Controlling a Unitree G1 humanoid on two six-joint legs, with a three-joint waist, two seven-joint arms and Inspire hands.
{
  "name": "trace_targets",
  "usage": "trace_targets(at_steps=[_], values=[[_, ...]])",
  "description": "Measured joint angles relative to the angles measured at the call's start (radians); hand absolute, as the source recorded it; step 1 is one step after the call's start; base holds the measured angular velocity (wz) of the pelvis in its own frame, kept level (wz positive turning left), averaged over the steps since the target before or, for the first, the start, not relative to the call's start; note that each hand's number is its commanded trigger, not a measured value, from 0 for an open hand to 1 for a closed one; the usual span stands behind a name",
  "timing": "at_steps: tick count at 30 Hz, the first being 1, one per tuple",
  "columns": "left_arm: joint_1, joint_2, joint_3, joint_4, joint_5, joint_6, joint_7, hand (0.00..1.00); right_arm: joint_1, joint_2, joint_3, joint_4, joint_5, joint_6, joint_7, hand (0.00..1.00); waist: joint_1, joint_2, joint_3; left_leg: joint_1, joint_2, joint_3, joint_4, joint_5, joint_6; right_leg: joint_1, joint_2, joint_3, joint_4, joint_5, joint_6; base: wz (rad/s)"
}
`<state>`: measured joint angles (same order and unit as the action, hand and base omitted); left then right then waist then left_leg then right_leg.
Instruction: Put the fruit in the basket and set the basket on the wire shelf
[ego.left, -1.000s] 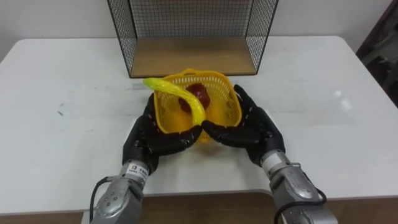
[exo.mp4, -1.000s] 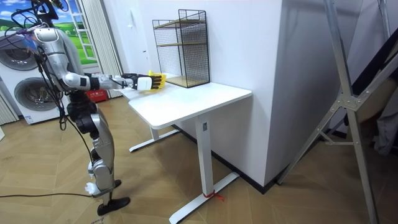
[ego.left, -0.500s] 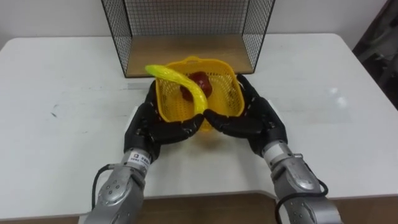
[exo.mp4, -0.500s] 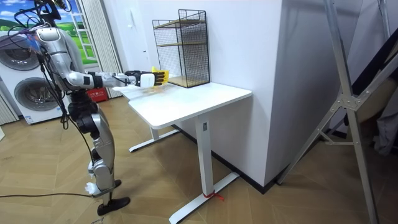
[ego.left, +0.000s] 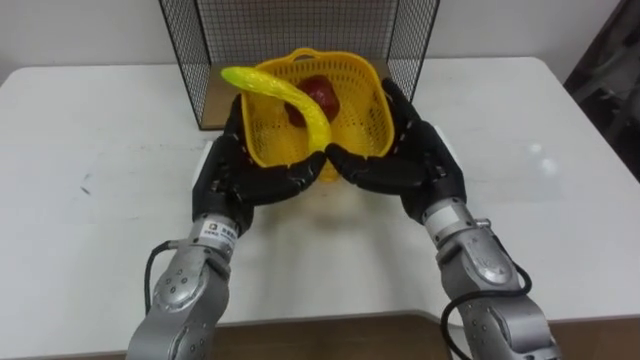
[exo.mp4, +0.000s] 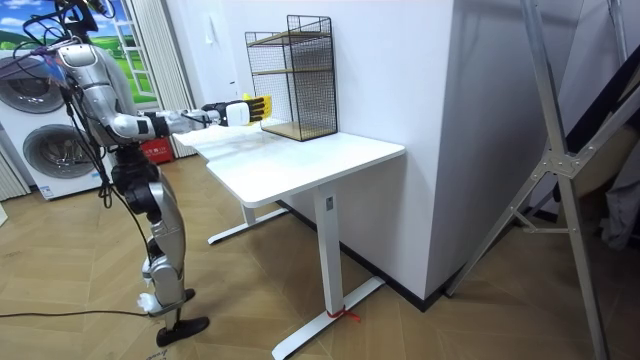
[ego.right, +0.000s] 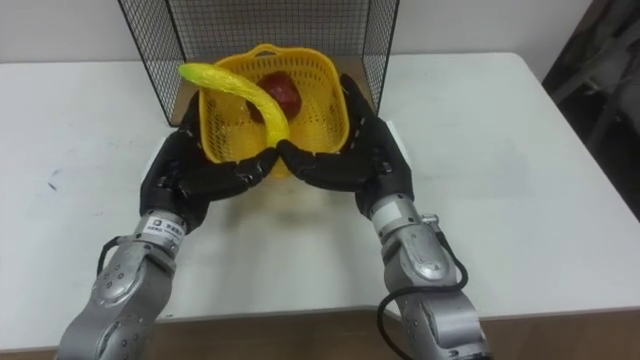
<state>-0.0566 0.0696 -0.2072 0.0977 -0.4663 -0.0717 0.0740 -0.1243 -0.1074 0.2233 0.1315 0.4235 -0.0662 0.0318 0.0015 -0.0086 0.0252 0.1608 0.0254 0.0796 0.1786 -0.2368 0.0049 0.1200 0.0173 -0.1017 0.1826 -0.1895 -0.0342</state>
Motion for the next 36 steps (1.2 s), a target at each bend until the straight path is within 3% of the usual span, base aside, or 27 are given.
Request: trace_targets(at_steps=[8, 11, 13, 15, 16, 17, 18, 19, 20, 21, 22, 23, 24, 26, 30, 34, 36], values=[[0.000, -0.010, 0.018, -0.023, 0.045, 0.000, 0.000, 0.00, 0.000, 0.005, -0.009, -0.031, -0.038, 0.000, 0.003, 0.00, 0.001, -0.009, -0.0028, -0.012, 0.002, 0.001, 0.019, 0.000, 0.000, -0.007, 0.000, -0.010, 0.007, 0.000, 0.000, -0.01], [0.000, -0.009, 0.029, -0.027, 0.044, 0.000, 0.000, 0.00, 0.004, 0.009, -0.010, -0.031, -0.013, 0.000, 0.003, 0.00, 0.002, -0.018, -0.0044, -0.015, 0.018, 0.001, 0.068, -0.006, -0.008, 0.000, 0.002, -0.006, 0.040, 0.000, 0.000, 0.03], [0.000, -0.009, 0.036, -0.025, 0.044, -0.002, 0.000, 0.00, 0.009, 0.006, -0.011, -0.032, -0.008, 0.000, 0.004, 0.00, 0.012, -0.030, -0.0045, -0.038, 0.023, 0.007, 0.153, -0.012, -0.015, -0.008, 0.003, -0.008, 0.083, -0.011, -0.004, -0.13], [0.000, -0.009, 0.046, -0.011, 0.044, -0.002, 0.000, 0.00, 0.010, 0.009, -0.006, -0.032, -0.010, 0.000, 0.009, 0.00, 0.039, -0.033, -0.0038, -0.110, 0.050, 0.025, 0.361, -0.024, -0.029, -0.018, 0.005, -0.008, 0.136, -0.026, -0.016, -0.32], [0.000, -0.009, 0.049, -0.007, 0.044, -0.003, 0.000, 0.00, 0.010, 0.009, -0.004, -0.032, -0.010, 0.000, 0.012, 0.00, 0.041, -0.032, -0.0036, -0.133, 0.059, 0.028, 0.418, -0.023, -0.029, -0.011, 0.009, -0.008, 0.138, -0.029, -0.020, -0.26], [0.000, -0.009, 0.051, -0.007, 0.045, -0.003, 0.000, 0.00, 0.009, 0.017, 0.000, -0.032, -0.003, -0.005, 0.014, 0.00, 0.044, -0.026, -0.0014, -0.191, 0.083, 0.030, 0.549, -0.018, -0.033, 0.008, 0.022, 0.003, 0.139, -0.040, -0.036, -0.13], [0.001, -0.003, 0.049, -0.007, 0.044, -0.004, 0.000, 0.00, 0.008, 0.023, 0.006, -0.026, 0.001, -0.011, 0.015, 0.00, 0.051, -0.033, -0.0009, -0.240, 0.080, 0.019, 0.601, -0.036, -0.035, 0.018, 0.023, 0.037, 0.139, -0.074, -0.047, 0.00], [0.000, -0.006, 0.049, -0.007, 0.043, -0.005, 0.000, 0.00, 0.006, 0.019, 0.005, -0.026, 0.006, -0.011, 0.015, 0.00, 0.045, -0.031, -0.0010, -0.263, 0.080, 0.014, 0.586, -0.058, -0.037, 0.019, 0.026, 0.043, 0.140, -0.092, -0.045, 0.17], [0.001, -0.021, 0.041, -0.001, 0.044, -0.005, 0.000, 0.00, 0.008, 0.012, -0.003, -0.020, 0.008, -0.011, 0.014, 0.00, 0.034, -0.016, 0.0027, -0.313, 0.084, 0.004, 0.543, -0.078, -0.037, 0.017, 0.036, 0.041, 0.148, -0.102, -0.047, 0.07], [0.001, -0.023, 0.038, 0.007, 0.044, -0.005, 0.000, 0.00, 0.008, 0.012, -0.009, -0.013, 0.005, -0.006, 0.014, 0.00, 0.045, -0.016, 0.0050, -0.364, 0.077, 0.004, 0.471, -0.069, -0.041, 0.002, 0.029, 0.050, 0.164, -0.116, -0.042, -0.09], [0.001, -0.022, 0.040, 0.009, 0.044, -0.005, 0.000, 0.00, 0.008, 0.010, -0.012, -0.013, 0.001, -0.006, 0.014, 0.00, 0.053, -0.018, 0.0055, -0.381, 0.069, 0.000, 0.409, -0.054, -0.049, -0.008, 0.025, 0.060, 0.180, -0.126, -0.038, -0.49], [0.001, -0.024, 0.042, 0.013, 0.045, -0.005, 0.000, 0.00, 0.012, 0.007, -0.009, -0.013, 0.000, -0.003, 0.016, 0.00, 0.062, -0.029, 0.0038, -0.394, 0.056, 0.007, 0.346, 0.042, -0.031, -0.029, 0.010, 0.083, 0.216, -0.149, -0.025, -0.31], [0.002, -0.016, 0.040, 0.014, 0.045, -0.005, 0.000, 0.00, 0.016, 0.006, -0.008, -0.014, 0.001, 0.004, 0.021, 0.00, 0.058, -0.041, -0.0100, -0.384, 0.030, 0.007, 0.321, 0.072, -0.004, -0.038, -0.006, 0.073, 0.229, -0.165, -0.005, -0.19], [0.000, -0.017, 0.043, 0.014, 0.045, -0.005, 0.000, 0.00, 0.014, 0.009, -0.009, -0.018, 0.011, 0.004, 0.027, 0.00, 0.057, -0.050, -0.0143, -0.369, 0.008, 0.017, 0.294, 0.084, 0.020, -0.031, -0.026, 0.067, 0.208, -0.162, 0.011, 0.02], [0.000, -0.015, 0.044, 0.012, 0.046, -0.006, 0.000, 0.00, 0.015, 0.004, -0.009, -0.019, 0.028, 0.003, 0.037, 0.00, 0.052, -0.049, -0.0142, -0.365, -0.019, 0.014, 0.289, 0.082, 0.033, -0.022, -0.052, 0.058, 0.194, -0.160, 0.024, 0.07], [0.000, -0.016, 0.045, 0.009, 0.044, -0.009, 0.000, 0.00, 0.015, -0.002, -0.009, -0.022, 0.016, 0.003, 0.042, 0.00, 0.049, -0.049, -0.0138, -0.366, -0.027, 0.014, 0.282, 0.075, 0.034, -0.025, -0.065, 0.042, 0.196, -0.166, 0.030, 0.02], [-0.001, -0.016, 0.043, 0.006, 0.044, -0.010, 0.000, 0.00, 0.015, -0.004, -0.007, -0.033, 0.015, 0.003, 0.043, 0.00, 0.046, -0.053, -0.0142, -0.366, -0.044, 0.016, 0.284, 0.071, 0.038, -0.025, -0.081, 0.035, 0.199, -0.183, 0.030, 0.04]])
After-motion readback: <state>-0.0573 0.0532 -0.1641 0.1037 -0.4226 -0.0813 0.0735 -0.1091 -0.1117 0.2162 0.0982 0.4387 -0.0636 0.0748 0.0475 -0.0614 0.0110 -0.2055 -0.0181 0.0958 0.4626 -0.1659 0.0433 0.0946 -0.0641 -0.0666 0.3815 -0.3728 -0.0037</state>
